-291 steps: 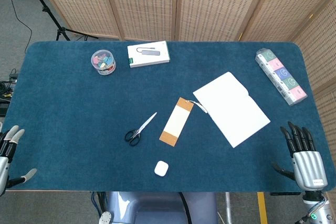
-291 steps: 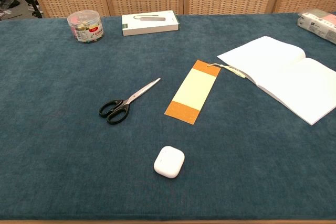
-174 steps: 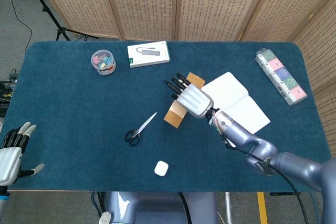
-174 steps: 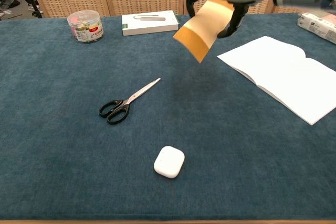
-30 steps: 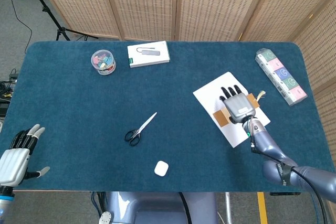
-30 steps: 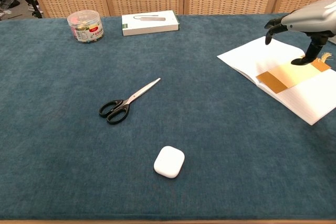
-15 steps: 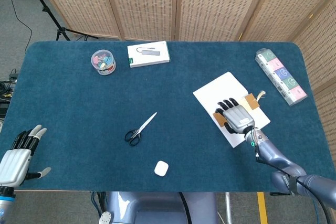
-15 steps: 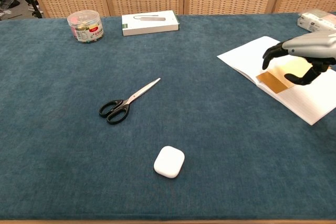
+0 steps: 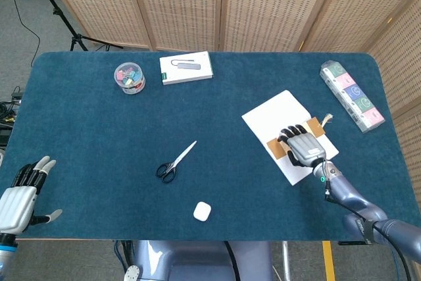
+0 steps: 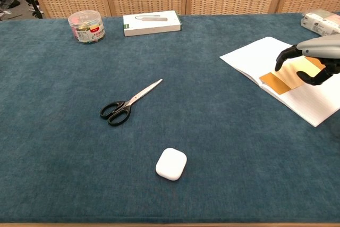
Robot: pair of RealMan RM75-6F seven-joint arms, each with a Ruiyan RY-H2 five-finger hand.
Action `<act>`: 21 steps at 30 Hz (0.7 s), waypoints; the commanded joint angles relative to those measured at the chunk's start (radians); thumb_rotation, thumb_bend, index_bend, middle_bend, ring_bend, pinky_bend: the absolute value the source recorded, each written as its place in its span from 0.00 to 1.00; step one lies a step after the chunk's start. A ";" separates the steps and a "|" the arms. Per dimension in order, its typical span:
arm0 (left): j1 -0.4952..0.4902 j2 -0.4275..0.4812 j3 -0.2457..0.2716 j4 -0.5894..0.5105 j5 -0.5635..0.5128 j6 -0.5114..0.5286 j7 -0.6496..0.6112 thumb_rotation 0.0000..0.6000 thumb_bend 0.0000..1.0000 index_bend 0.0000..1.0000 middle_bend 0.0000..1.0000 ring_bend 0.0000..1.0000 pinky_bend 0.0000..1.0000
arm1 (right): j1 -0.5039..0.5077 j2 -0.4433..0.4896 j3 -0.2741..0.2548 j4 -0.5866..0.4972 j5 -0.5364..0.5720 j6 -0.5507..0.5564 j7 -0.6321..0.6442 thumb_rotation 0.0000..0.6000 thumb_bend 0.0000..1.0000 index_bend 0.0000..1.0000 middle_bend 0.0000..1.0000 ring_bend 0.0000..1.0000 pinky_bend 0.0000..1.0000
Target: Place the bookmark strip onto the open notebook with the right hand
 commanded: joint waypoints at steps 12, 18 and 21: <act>-0.004 -0.004 0.001 -0.003 -0.004 -0.007 0.012 1.00 0.00 0.00 0.00 0.00 0.00 | -0.010 -0.033 -0.011 0.047 -0.029 -0.016 0.021 1.00 0.73 0.22 0.12 0.02 0.04; -0.002 -0.004 0.002 -0.002 -0.003 -0.004 0.009 1.00 0.00 0.00 0.00 0.00 0.00 | -0.014 -0.038 -0.019 0.056 -0.027 -0.029 0.004 1.00 0.75 0.22 0.12 0.02 0.04; -0.002 -0.004 0.003 -0.002 -0.001 -0.005 0.010 1.00 0.00 0.00 0.00 0.00 0.00 | -0.017 -0.035 -0.022 0.053 -0.027 -0.032 -0.002 1.00 0.75 0.22 0.12 0.02 0.04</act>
